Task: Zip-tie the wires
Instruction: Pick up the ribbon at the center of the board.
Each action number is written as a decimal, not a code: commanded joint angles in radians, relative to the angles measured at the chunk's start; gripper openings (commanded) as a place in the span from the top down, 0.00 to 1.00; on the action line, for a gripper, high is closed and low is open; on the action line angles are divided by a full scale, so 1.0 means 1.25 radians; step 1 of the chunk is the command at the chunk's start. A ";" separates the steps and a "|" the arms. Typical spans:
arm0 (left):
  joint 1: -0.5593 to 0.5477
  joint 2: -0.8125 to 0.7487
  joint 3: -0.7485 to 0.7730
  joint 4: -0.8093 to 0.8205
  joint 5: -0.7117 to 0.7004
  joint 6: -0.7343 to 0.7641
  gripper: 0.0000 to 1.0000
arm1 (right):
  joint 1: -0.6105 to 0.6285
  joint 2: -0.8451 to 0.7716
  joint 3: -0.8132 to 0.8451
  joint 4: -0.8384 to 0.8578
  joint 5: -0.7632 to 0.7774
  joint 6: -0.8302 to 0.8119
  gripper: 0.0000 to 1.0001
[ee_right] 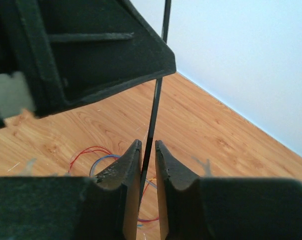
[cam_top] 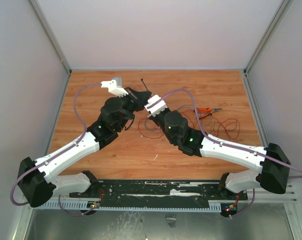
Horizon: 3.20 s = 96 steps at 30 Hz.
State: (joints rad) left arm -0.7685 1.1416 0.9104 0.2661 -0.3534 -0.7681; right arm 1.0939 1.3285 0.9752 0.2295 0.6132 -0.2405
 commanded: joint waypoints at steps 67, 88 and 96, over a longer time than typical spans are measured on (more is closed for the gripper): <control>0.036 -0.058 -0.214 0.625 0.549 0.117 0.61 | -0.414 -0.399 -0.209 -0.010 -1.060 0.561 1.00; 0.034 -0.029 -0.207 0.639 0.569 0.105 0.82 | -0.357 -0.364 -0.227 0.041 -1.014 0.571 1.00; 0.034 -0.023 -0.210 0.655 0.569 0.094 0.86 | -0.351 -0.358 -0.237 0.037 -0.998 0.566 1.00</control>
State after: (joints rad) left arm -0.7284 1.1084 0.6346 1.0348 0.3527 -0.6422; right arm 0.6456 0.8780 0.6960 0.2554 -0.6655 0.4683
